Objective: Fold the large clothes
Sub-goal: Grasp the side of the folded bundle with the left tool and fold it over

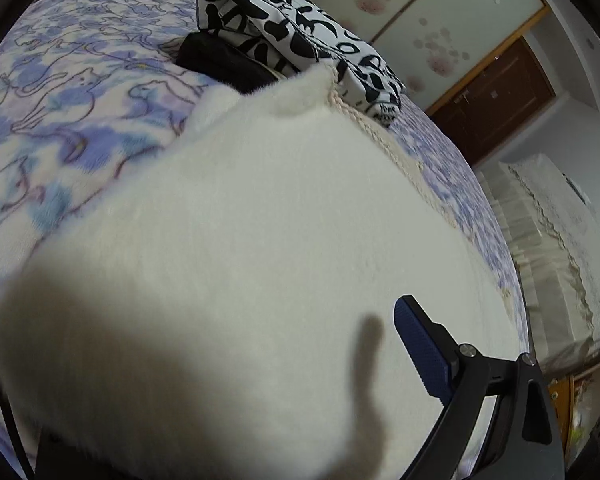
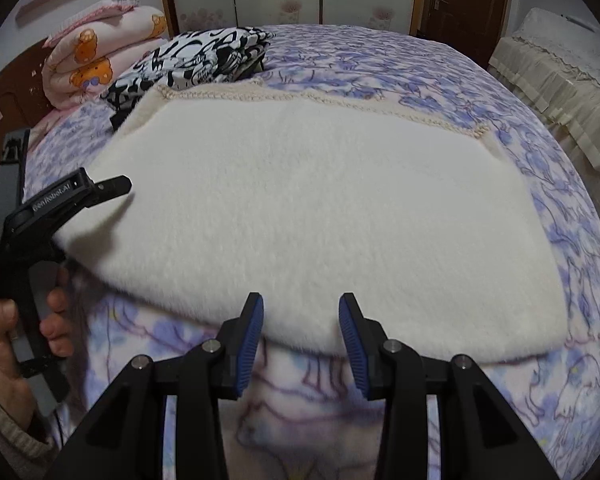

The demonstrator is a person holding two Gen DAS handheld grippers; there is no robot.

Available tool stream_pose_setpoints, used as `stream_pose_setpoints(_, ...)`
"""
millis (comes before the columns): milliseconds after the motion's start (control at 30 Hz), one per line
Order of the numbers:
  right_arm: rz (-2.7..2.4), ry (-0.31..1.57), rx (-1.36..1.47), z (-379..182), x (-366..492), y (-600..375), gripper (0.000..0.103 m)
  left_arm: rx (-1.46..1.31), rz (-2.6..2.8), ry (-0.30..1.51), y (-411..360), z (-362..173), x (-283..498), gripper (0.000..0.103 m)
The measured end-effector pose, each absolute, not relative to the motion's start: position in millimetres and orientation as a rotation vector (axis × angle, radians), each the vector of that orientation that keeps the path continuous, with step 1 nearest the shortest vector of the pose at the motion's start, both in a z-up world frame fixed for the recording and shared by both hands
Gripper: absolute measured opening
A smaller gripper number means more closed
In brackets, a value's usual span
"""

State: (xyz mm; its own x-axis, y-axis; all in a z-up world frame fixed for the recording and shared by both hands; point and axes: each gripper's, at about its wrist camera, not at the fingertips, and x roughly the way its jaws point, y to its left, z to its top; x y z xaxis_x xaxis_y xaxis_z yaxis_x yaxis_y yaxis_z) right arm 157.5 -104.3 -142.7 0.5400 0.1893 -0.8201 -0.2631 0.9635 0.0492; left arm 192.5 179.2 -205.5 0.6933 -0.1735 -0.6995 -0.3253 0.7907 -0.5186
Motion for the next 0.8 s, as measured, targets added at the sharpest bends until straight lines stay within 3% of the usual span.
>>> stream_pose_setpoints(100, 0.258, 0.925, -0.101, -138, 182, -96, 0.036, -0.631, 0.173, 0.799, 178, -197, 193, 0.061)
stream_pose_setpoints(133, 0.259, 0.917, -0.113, -138, 189, -93, 0.031, -0.602, 0.2, 0.792, 175, -193, 193, 0.04)
stream_pose_setpoints(167, 0.264, 0.91, -0.128, -139, 197, -89, 0.023, -0.577, 0.217, 0.783, 174, -190, 194, 0.03)
stream_pose_setpoints(233, 0.273, 0.913, -0.161, -145, 213, -80, 0.014, -0.53, 0.224, 0.76, 166, -178, 192, 0.026)
stream_pose_setpoints(333, 0.298, 0.981, -0.152, -167, 231, -73, 0.009, -0.443, 0.217, 0.706, 152, -157, 185, 0.023)
stream_pose_setpoints(500, 0.339, 0.976, -0.114, -177, 230, -80, 0.01, -0.265, 0.162, 0.616, 110, -114, 181, 0.022)
stream_pose_setpoints(800, 0.43, 1.078, 0.255, -169, 229, -150, 0.007, -0.038, -0.047, 0.527, -11, -54, 185, 0.022)
